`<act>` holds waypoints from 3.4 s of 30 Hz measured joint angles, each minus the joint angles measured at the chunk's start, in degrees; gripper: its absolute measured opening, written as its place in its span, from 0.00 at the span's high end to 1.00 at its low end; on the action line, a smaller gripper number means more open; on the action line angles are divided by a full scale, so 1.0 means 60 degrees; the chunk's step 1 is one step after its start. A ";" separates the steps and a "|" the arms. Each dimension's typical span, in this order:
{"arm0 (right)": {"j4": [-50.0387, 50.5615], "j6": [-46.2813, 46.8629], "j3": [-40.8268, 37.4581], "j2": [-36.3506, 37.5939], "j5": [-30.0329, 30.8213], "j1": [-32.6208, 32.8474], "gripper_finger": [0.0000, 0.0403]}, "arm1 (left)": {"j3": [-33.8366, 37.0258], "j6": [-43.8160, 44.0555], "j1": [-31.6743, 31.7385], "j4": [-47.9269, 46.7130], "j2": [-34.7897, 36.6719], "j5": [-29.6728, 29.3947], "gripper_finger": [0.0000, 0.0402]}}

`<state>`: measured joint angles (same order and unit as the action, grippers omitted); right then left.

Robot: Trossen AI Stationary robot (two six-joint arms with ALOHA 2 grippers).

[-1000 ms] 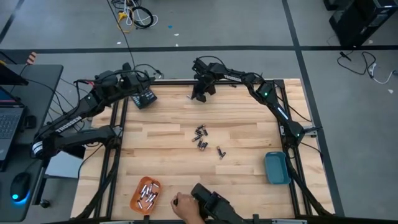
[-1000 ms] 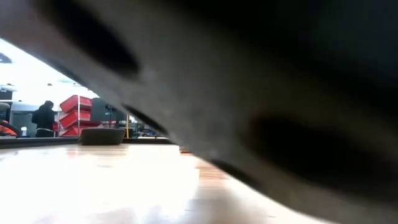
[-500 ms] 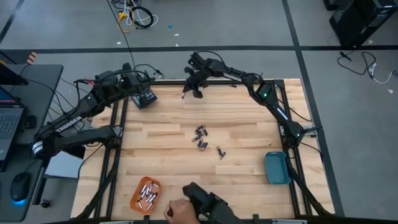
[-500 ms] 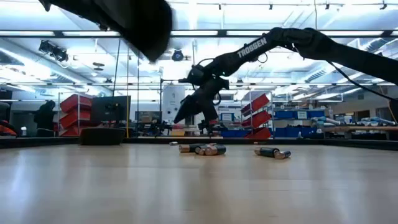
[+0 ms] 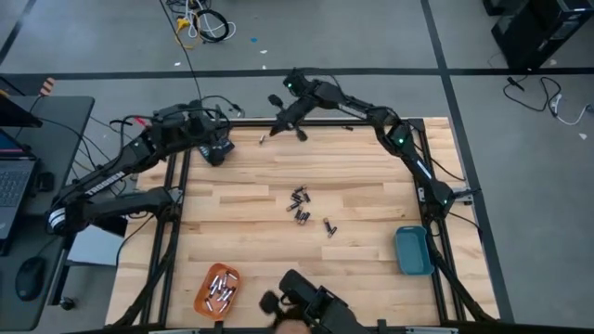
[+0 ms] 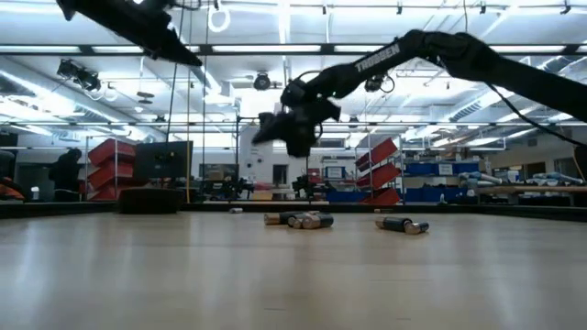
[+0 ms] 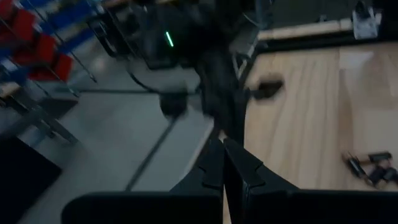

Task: Sort batteries
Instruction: Put the silver battery into the orange bin

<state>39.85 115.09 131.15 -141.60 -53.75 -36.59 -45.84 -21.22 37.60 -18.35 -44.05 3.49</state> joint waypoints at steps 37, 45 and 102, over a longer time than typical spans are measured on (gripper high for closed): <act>0.8353 -0.8429 -0.0071 0.5210 0.4075 0.2432 1.00 | -0.5107 0.2261 0.2102 -0.4114 -1.0257 -0.0134 0.95; 0.8361 -0.8512 -0.0072 0.5210 0.4020 0.2471 0.99 | -0.5107 0.2650 0.2095 -0.4115 -1.0430 -0.0512 0.77; 0.8361 -0.8213 -0.0073 0.5206 0.4304 0.2470 0.99 | -0.4350 0.4176 0.1855 -0.2614 -1.0543 -0.1563 0.64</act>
<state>90.02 65.81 130.72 -110.37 -27.92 -21.77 -71.94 3.84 48.73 -34.04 -107.31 -5.89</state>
